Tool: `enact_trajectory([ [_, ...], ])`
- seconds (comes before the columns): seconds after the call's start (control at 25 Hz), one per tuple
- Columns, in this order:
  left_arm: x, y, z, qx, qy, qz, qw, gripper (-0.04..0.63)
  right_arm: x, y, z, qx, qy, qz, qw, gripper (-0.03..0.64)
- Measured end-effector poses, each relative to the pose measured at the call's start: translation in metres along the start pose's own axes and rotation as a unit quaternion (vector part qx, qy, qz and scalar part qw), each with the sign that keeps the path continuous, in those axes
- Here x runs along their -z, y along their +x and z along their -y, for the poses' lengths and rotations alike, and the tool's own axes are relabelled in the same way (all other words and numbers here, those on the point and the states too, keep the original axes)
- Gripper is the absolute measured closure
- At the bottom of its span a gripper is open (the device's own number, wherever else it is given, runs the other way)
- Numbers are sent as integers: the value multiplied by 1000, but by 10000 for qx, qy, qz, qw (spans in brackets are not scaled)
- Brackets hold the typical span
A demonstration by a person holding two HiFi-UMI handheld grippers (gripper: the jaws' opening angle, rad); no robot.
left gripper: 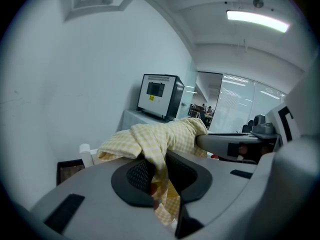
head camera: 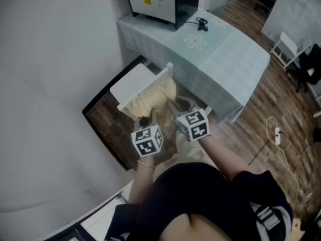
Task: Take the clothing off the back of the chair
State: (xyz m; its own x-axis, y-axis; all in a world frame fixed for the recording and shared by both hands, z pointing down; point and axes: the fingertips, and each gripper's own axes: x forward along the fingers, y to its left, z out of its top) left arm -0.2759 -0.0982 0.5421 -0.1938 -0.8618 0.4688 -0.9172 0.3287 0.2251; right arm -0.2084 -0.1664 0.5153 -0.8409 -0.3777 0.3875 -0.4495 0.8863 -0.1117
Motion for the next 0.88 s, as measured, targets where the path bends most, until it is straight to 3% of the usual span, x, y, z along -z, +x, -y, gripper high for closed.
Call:
enact_trajectory([
  [0.88,4,-1,87,1155,366,-55,9926,535,12,-89,44,1057,574,282,9923,526],
])
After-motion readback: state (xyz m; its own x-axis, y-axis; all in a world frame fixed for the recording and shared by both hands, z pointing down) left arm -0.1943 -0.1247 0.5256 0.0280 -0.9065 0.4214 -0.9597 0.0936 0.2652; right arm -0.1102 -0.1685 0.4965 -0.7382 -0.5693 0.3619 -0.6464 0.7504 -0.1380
